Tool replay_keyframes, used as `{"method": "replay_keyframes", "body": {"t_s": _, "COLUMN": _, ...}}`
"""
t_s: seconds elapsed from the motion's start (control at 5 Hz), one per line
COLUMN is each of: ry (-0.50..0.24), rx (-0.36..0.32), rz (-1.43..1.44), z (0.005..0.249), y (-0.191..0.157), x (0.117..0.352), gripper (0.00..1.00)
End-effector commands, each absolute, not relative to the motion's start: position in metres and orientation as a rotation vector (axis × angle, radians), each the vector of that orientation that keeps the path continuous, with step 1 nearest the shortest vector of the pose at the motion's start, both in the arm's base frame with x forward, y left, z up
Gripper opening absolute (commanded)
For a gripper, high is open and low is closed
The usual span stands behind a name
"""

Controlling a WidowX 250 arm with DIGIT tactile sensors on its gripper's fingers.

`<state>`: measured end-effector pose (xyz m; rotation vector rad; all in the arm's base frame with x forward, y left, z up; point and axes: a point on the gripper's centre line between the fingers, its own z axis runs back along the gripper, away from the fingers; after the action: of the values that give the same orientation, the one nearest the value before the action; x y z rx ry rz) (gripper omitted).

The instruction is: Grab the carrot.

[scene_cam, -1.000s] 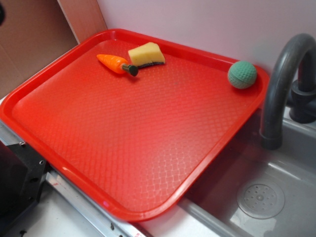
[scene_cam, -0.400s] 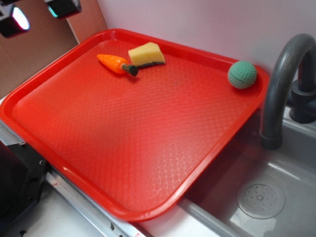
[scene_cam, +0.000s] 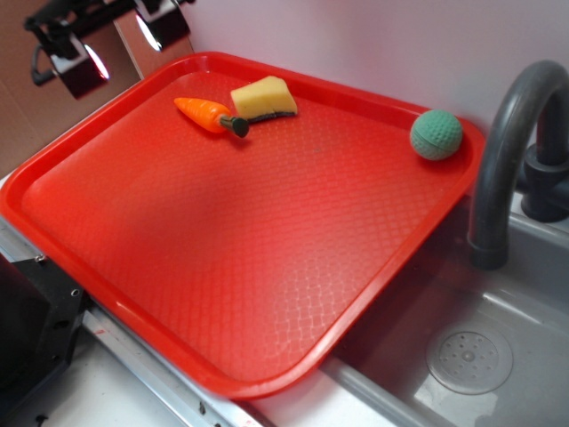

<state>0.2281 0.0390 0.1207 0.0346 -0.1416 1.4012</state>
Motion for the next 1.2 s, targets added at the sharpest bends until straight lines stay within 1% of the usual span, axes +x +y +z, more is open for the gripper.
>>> {"method": "replay_keyframes", "body": {"t_s": 0.0, "ry": -0.207, "rx": 0.093, "rz": 1.551, "z": 0.095, "y": 0.102, "x": 0.262, "gripper": 1.00}}
{"method": "replay_keyframes", "body": {"t_s": 0.2, "ry": -0.252, "rx": 0.150, "rz": 1.602, "z": 0.068, "y": 0.109, "x": 0.275, "gripper": 1.00}}
{"method": "replay_keyframes", "body": {"t_s": 0.4, "ry": -0.221, "rx": 0.188, "rz": 1.552, "z": 0.048, "y": 0.098, "x": 0.282, "gripper": 1.00}}
{"method": "replay_keyframes", "body": {"t_s": 0.6, "ry": -0.167, "rx": 0.155, "rz": 1.470, "z": 0.031, "y": 0.081, "x": 0.290, "gripper": 1.00}}
{"method": "replay_keyframes", "body": {"t_s": 0.8, "ry": -0.164, "rx": 0.150, "rz": 1.394, "z": 0.025, "y": 0.059, "x": 0.293, "gripper": 1.00}}
{"method": "replay_keyframes", "body": {"t_s": 1.0, "ry": -0.195, "rx": 0.194, "rz": 1.418, "z": 0.023, "y": 0.052, "x": 0.287, "gripper": 0.00}}
